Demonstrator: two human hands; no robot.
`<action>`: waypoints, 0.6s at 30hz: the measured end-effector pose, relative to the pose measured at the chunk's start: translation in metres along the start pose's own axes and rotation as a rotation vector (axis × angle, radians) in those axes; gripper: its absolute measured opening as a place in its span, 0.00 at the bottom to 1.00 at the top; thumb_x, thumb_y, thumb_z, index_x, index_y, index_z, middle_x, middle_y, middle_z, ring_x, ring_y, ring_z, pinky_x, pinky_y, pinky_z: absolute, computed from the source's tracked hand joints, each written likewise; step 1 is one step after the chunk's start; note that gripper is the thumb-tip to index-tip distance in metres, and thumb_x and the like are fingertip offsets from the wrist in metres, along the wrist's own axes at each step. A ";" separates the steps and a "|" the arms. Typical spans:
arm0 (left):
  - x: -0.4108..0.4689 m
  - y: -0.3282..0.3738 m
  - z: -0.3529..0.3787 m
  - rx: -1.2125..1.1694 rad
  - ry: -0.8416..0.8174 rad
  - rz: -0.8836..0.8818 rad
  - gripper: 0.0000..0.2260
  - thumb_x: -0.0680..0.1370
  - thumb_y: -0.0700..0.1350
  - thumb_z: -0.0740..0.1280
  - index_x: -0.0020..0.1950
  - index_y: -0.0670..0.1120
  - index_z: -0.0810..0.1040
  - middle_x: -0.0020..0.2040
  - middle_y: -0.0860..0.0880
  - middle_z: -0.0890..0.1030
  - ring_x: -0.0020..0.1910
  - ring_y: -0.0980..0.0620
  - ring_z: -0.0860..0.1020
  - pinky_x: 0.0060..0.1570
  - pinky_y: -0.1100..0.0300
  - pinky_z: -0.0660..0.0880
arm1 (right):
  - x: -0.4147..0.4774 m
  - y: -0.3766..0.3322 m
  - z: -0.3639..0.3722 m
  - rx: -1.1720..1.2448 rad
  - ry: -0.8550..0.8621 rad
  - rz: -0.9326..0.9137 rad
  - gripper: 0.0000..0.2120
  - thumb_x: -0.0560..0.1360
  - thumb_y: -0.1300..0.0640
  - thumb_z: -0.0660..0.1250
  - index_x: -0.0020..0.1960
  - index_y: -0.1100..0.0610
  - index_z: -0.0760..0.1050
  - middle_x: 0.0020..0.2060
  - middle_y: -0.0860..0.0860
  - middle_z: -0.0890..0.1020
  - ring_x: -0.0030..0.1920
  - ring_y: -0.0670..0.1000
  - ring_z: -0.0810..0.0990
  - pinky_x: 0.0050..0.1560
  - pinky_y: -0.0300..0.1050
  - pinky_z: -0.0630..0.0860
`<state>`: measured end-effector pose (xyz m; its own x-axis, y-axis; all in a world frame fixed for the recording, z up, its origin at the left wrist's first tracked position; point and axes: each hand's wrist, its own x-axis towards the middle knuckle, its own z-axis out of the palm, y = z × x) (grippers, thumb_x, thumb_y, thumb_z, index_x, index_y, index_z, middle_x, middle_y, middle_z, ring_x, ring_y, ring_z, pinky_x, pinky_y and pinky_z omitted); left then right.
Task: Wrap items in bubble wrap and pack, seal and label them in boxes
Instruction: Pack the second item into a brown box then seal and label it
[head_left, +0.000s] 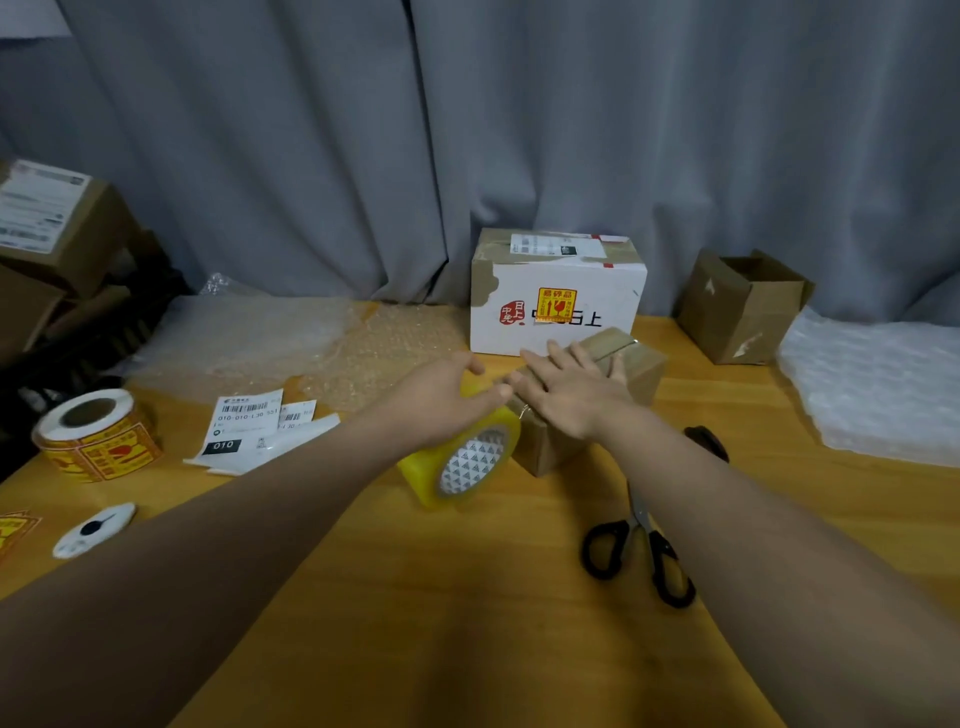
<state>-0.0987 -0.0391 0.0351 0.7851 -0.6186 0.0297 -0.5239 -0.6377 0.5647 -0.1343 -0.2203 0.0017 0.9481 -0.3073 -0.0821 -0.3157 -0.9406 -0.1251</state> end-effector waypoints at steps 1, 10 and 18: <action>0.001 -0.001 0.002 0.014 -0.019 0.028 0.25 0.74 0.61 0.65 0.67 0.50 0.67 0.54 0.51 0.74 0.50 0.54 0.72 0.43 0.58 0.70 | 0.003 0.002 0.000 -0.003 0.004 0.024 0.30 0.77 0.32 0.39 0.77 0.40 0.46 0.78 0.46 0.45 0.77 0.52 0.41 0.71 0.68 0.36; 0.012 -0.015 -0.005 0.166 -0.095 0.118 0.18 0.74 0.56 0.69 0.63 0.56 0.74 0.58 0.51 0.76 0.57 0.51 0.74 0.49 0.57 0.72 | 0.013 0.006 -0.002 -0.013 -0.019 0.092 0.41 0.70 0.23 0.44 0.77 0.41 0.45 0.78 0.48 0.45 0.77 0.53 0.41 0.70 0.70 0.36; 0.025 0.001 -0.006 0.595 -0.263 0.167 0.19 0.77 0.56 0.64 0.67 0.55 0.72 0.58 0.47 0.75 0.56 0.48 0.74 0.49 0.57 0.71 | 0.011 -0.020 0.000 -0.145 -0.007 0.177 0.37 0.78 0.34 0.47 0.79 0.53 0.41 0.78 0.56 0.44 0.77 0.57 0.42 0.74 0.64 0.40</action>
<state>-0.0773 -0.0528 0.0413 0.6107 -0.7741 -0.1671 -0.7832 -0.6215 0.0168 -0.1178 -0.2050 0.0034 0.8780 -0.4687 -0.0971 -0.4676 -0.8833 0.0352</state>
